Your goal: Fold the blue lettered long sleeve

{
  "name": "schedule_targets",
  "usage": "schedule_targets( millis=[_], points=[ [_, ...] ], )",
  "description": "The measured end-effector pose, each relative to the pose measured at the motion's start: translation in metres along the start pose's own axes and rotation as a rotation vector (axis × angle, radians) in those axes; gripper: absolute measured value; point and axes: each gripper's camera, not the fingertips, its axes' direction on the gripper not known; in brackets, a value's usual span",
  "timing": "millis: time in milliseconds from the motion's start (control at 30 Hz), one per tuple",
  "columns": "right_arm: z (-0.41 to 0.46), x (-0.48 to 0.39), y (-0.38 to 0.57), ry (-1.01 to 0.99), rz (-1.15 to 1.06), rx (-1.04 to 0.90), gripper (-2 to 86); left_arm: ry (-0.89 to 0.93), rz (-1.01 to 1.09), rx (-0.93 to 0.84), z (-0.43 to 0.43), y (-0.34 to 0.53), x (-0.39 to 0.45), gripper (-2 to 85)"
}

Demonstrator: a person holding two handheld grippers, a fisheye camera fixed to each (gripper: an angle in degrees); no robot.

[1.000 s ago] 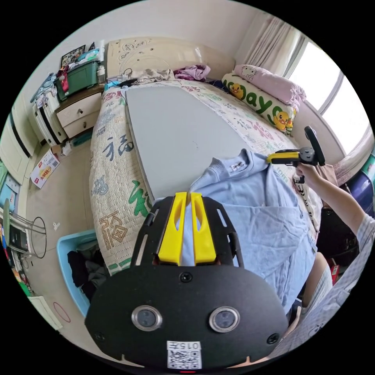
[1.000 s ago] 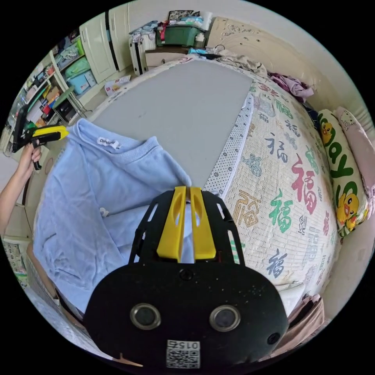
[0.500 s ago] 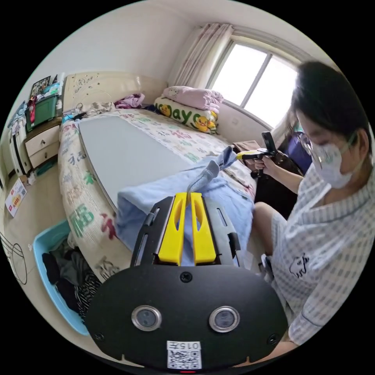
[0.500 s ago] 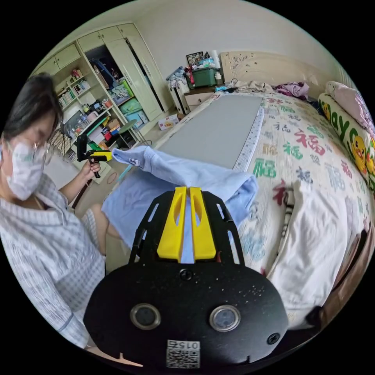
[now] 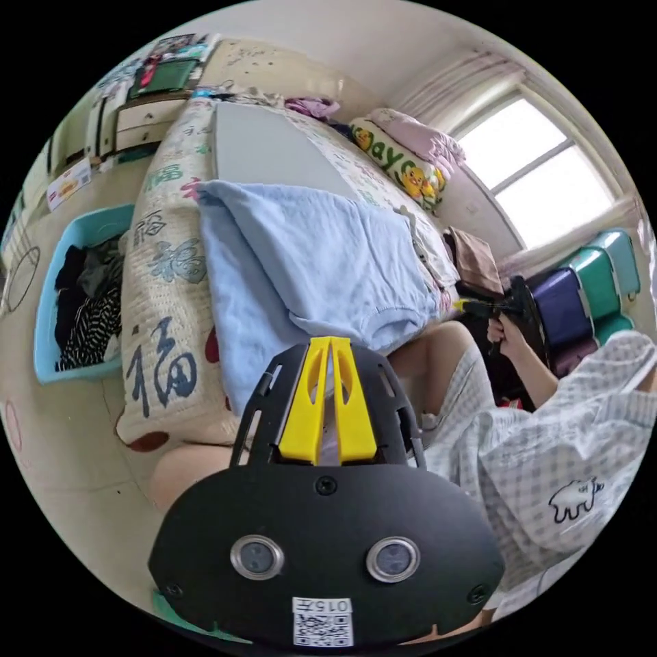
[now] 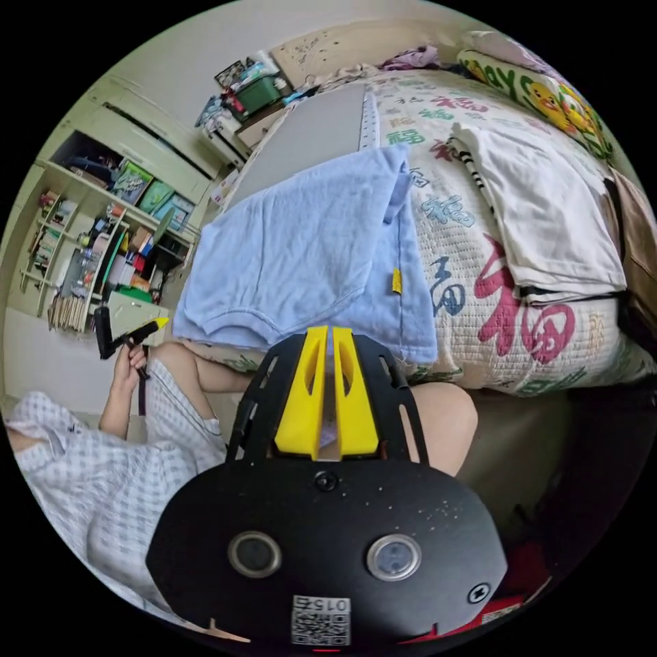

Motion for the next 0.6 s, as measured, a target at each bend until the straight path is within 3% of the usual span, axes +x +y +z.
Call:
schedule_targets(
  millis=[100,300,433,600],
  points=[
    [-0.029,-0.014,0.015,0.053,0.064,0.078,-0.2,-0.047,-0.210,0.129,-0.007,0.024,0.001,-0.8],
    [-0.043,-0.094,0.015,0.262,0.169,0.156,-0.5,0.036,-0.389,0.282,0.031,0.039,0.043,-0.6],
    [-0.038,-0.141,-0.001,0.314,0.212,0.040,-0.5,-0.054,-0.413,0.210,0.066,0.026,0.081,-0.7],
    [-0.065,-0.175,-0.010,0.314,0.205,0.073,-0.6,-0.192,-0.471,0.028,0.127,0.012,0.107,-0.5]
  ],
)
